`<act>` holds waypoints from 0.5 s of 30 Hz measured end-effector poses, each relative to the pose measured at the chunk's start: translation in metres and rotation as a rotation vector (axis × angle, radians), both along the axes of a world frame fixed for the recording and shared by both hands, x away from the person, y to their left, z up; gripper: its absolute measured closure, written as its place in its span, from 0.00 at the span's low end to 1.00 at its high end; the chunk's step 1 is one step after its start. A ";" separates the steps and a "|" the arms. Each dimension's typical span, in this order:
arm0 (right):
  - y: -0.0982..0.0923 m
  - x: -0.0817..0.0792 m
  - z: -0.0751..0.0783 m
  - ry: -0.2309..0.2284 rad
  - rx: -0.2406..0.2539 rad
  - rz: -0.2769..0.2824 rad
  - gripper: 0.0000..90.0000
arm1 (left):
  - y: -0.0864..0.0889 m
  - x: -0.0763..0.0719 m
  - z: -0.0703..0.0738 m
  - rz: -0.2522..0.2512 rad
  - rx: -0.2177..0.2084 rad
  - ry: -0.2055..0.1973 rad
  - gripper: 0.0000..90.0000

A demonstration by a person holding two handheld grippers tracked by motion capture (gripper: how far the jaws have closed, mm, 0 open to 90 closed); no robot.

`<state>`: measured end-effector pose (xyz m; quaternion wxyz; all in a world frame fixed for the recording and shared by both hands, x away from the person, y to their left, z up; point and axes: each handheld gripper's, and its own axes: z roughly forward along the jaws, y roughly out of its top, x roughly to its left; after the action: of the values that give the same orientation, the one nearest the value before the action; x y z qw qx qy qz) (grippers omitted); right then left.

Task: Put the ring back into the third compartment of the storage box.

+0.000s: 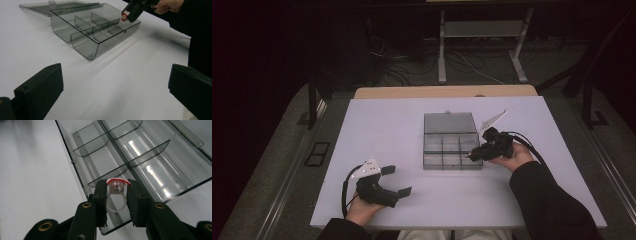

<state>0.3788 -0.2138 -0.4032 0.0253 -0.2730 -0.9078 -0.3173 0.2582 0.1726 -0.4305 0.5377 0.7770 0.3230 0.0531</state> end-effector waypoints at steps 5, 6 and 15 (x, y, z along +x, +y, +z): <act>0.003 0.001 -0.006 0.007 -0.005 0.003 0.77 | 0.000 0.000 0.000 0.000 0.000 0.000 0.00; 0.004 0.002 -0.007 0.010 -0.003 0.002 0.77 | 0.000 0.000 0.000 0.000 0.001 0.000 0.00; 0.008 0.002 -0.016 0.017 -0.012 0.004 0.72 | 0.000 0.000 0.000 -0.001 0.001 0.000 0.00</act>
<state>0.3808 -0.2062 -0.4197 0.0318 -0.2739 -0.9101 -0.3093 0.2581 0.1725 -0.4305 0.5374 0.7773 0.3229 0.0530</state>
